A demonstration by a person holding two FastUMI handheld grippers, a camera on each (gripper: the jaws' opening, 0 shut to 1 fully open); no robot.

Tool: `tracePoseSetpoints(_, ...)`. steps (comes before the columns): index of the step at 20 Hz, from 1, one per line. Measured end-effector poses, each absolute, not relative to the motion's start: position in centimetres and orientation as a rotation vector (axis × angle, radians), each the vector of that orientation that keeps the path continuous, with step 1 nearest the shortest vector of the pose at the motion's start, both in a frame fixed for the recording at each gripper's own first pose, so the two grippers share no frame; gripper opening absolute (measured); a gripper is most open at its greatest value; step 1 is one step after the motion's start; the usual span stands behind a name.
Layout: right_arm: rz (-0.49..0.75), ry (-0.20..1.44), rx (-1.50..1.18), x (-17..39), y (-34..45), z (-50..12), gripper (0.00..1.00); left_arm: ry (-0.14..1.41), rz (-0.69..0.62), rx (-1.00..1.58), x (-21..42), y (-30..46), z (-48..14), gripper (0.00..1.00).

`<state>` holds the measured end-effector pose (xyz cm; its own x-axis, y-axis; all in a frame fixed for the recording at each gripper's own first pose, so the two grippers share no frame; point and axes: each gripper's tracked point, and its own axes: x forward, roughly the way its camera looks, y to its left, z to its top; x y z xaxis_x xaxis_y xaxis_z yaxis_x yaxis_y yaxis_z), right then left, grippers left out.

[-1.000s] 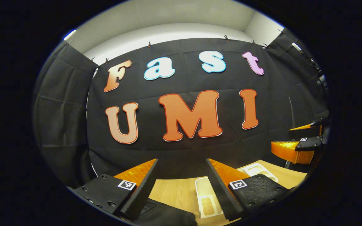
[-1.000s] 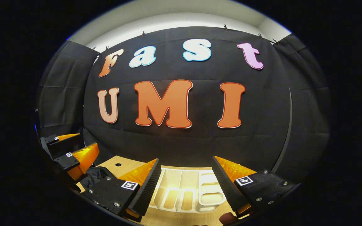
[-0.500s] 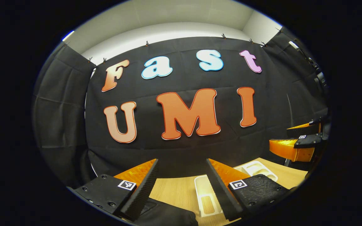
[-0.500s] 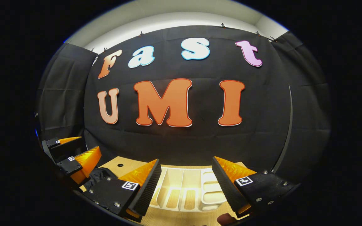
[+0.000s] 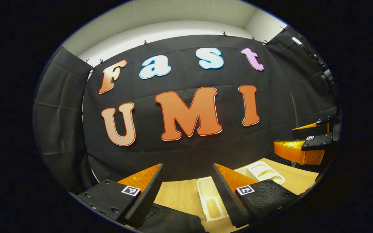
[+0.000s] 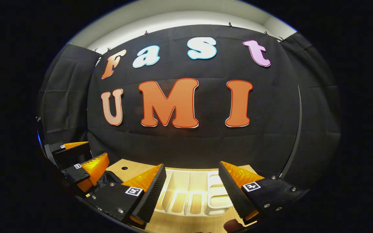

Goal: Open the schoolbag, grab two books from the bookshelf and put them into the schoolbag.

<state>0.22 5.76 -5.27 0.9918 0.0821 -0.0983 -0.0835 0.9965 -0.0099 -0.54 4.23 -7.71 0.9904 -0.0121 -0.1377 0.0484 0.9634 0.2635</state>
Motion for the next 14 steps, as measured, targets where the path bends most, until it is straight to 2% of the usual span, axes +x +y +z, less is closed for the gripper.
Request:
tracePoseSetpoints(1, 0.082, 0.097, -0.014, 0.25, 5.68, -5.27, 0.96, 0.134, -0.031, 0.268, -0.53, 4.29, -7.69, 0.95)
tracePoseSetpoints(2, 0.081, 0.095, -0.013, 0.25, 5.71, -5.23, 0.96, 0.134, -0.028, 0.267, -0.51, 4.33, -7.72, 0.92)
tracePoseSetpoints(4, 0.08, 0.091, -0.011, 0.38, 5.69, -5.13, 0.96, 0.135, -0.027, 0.265, -0.39, 4.38, -7.78, 0.95)
tracePoseSetpoints(5, 0.078, 0.09, -0.01, 0.45, 5.62, -5.08, 0.96, 0.134, -0.028, 0.263, -0.41, 4.32, -7.8, 0.92)
tracePoseSetpoints(14, 0.083, 0.09, -0.016, 0.51, 6.0, -5.21, 0.96, 0.136, -0.031, 0.258, -0.29, 4.37, -7.93, 0.92)
